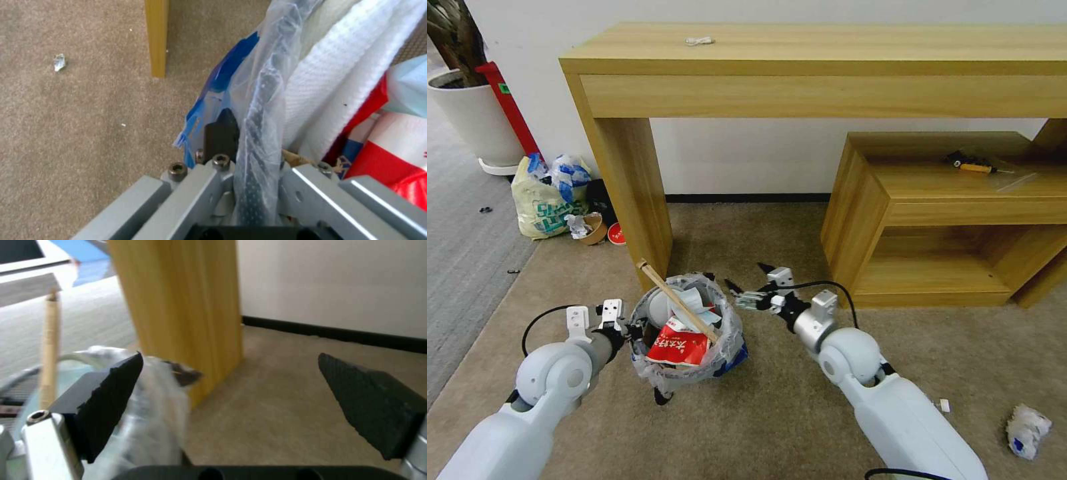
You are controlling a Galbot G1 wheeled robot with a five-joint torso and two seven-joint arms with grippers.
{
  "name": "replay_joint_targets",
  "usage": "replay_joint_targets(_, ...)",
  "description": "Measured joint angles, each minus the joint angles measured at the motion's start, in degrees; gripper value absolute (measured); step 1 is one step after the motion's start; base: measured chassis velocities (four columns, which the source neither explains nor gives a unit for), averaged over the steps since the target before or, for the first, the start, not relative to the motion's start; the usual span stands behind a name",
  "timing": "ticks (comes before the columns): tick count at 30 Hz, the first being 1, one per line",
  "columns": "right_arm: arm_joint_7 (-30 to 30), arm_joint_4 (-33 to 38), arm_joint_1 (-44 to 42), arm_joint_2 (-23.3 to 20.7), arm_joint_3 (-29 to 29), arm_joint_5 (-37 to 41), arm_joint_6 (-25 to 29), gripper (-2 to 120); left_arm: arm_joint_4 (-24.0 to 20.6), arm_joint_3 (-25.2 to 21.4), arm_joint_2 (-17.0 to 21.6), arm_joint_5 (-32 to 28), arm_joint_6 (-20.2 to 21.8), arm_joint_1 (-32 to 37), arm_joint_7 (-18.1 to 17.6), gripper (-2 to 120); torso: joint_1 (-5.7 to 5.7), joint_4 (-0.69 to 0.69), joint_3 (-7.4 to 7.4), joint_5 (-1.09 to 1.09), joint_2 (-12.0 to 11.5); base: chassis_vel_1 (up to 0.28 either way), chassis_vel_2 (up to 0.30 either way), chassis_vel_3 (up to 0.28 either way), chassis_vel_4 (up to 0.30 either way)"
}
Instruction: Pick up the trash bin and place the garbage on the floor into it.
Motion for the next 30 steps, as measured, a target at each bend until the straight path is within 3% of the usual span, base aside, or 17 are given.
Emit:
replay_joint_targets(15, 1.23, 3.42, -8.92, -0.21, 10.72, -1.70, -1.21, 100, -0.51, -0.97, -0.34, 1.26, 0.00, 1.08, 0.78, 0, -0.01, -0.02, 0.00, 0.01, 0.00, 0.000, 0.000, 0.000, 0.000)
replay_joint_targets(30, -0.46, 5.72, -16.36, -1.05, 17.76, -3.25, -0.74, 100, -1.18, -1.28, -0.73, 1.34, 0.00, 2.24, 0.94, 0, 0.00, 0.00, 0.00, 0.00, 0.00, 0.000, 0.000, 0.000, 0.000)
